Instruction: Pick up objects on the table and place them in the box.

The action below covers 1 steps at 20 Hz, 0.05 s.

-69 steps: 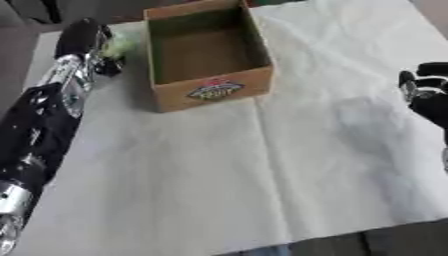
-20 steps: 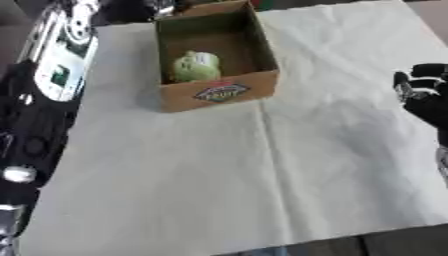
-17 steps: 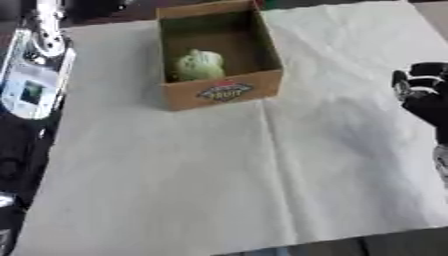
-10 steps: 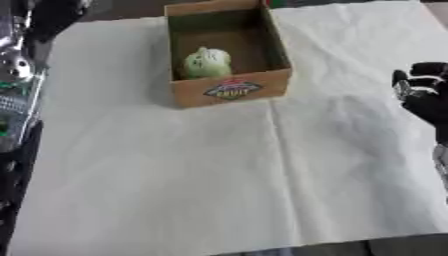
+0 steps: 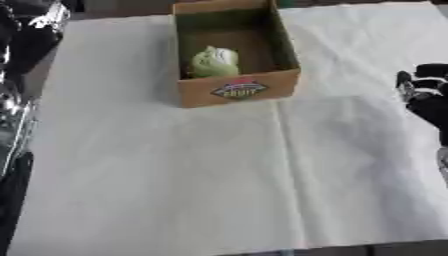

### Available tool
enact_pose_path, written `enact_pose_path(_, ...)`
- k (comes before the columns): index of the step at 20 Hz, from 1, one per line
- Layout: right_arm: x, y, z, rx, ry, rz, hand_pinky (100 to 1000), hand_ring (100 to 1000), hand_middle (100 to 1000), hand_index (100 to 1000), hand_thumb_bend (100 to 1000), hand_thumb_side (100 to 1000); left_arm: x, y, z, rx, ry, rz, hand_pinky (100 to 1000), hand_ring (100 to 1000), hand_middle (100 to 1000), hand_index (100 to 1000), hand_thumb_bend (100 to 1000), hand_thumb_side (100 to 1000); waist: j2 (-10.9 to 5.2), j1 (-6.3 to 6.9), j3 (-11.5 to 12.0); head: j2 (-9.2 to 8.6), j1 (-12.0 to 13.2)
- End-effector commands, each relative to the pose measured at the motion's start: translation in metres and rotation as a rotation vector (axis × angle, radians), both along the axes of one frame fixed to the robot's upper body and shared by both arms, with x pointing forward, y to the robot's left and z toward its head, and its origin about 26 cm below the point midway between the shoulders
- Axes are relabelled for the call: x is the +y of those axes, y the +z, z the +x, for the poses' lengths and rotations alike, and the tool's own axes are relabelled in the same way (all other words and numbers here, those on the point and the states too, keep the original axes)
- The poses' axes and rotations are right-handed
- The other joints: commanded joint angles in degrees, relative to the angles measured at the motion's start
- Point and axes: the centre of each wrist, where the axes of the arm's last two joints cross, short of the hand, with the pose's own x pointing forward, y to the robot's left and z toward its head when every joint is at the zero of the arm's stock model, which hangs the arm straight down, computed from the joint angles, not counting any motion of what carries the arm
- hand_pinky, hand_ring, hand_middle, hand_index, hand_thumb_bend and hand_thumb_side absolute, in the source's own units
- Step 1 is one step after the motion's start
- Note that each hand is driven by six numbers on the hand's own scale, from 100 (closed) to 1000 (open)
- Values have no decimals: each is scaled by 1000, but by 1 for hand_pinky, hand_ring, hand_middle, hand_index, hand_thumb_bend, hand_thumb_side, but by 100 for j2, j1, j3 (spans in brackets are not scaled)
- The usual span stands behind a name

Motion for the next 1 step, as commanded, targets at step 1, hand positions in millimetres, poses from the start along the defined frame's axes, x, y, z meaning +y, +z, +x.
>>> enact_pose_path(1,-3,11,2,-31,-3,-6,573,618,593,623,307,100,2,5,-4,-28,3,-21,623,582,571,724,623,325,-73,-5,3,-53,28)
